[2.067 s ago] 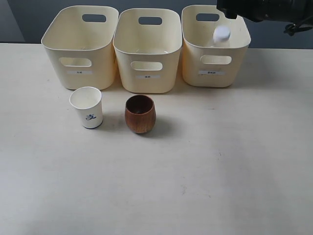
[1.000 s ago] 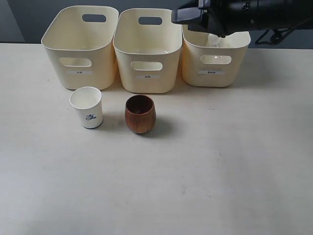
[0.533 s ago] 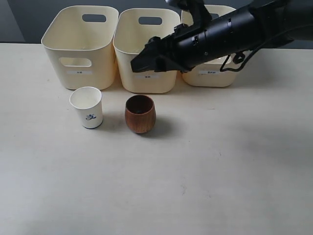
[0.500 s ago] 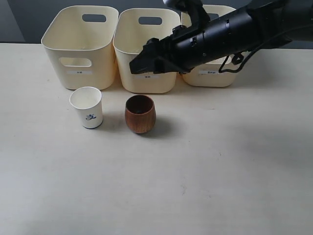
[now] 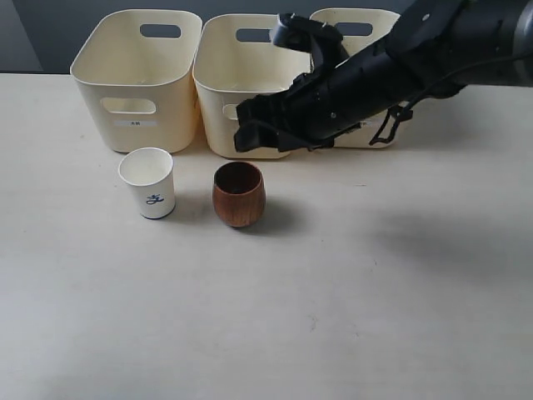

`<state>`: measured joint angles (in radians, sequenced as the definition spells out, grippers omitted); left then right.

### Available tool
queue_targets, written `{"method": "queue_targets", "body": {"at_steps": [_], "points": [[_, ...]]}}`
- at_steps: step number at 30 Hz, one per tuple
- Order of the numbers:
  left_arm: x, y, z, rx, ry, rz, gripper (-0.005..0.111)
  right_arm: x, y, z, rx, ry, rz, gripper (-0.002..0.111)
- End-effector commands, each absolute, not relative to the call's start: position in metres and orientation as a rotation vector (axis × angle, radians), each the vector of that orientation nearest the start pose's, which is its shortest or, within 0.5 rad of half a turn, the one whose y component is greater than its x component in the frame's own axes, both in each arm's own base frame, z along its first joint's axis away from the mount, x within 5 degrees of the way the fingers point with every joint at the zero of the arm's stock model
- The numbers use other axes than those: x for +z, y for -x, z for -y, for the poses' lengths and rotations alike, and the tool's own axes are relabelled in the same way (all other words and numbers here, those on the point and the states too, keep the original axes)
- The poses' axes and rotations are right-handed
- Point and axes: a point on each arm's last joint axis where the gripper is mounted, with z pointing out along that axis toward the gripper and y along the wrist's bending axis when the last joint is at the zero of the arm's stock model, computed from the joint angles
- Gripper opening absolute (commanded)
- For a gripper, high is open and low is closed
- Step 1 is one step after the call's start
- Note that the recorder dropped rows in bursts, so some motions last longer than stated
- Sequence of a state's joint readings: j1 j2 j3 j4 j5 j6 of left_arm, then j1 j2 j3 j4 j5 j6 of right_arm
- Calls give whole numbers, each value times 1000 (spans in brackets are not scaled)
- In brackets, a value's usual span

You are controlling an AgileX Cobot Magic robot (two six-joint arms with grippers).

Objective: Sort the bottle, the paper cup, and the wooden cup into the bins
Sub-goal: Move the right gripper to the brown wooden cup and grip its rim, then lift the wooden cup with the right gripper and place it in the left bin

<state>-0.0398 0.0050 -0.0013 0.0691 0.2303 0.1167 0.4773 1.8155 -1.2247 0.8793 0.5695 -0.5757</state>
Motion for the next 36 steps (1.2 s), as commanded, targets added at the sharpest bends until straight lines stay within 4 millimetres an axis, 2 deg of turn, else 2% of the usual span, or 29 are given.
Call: {"method": "queue_targets", "body": {"at_steps": [1,3,11,22,31,33,35,36], "points": [[193,-56,1,117,-181,-1700,0,198,-331,-221,793,498,-2514,64],[193,-56,1,117,-181,-1700,0,189,-334,-221,787,469,-2528,64],[193,-56,1,117,-181,-1700,0,177,-338,-222,767,434,-2539,64],[193,-56,1,117,-181,-1700,0,151,-341,-225,775,382,-2608,64],[193,-56,1,117,-181,-1700,0,143,-342,-224,763,382,-2622,63],[193,-56,1,117,-181,-1700,0,144,-343,-224,761,381,-2620,58],[193,-56,1,117,-181,-1700,0,144,-343,-224,761,381,-2620,46],[193,-56,1,117,-181,-1700,0,143,-343,-224,760,383,-2620,34]]}}
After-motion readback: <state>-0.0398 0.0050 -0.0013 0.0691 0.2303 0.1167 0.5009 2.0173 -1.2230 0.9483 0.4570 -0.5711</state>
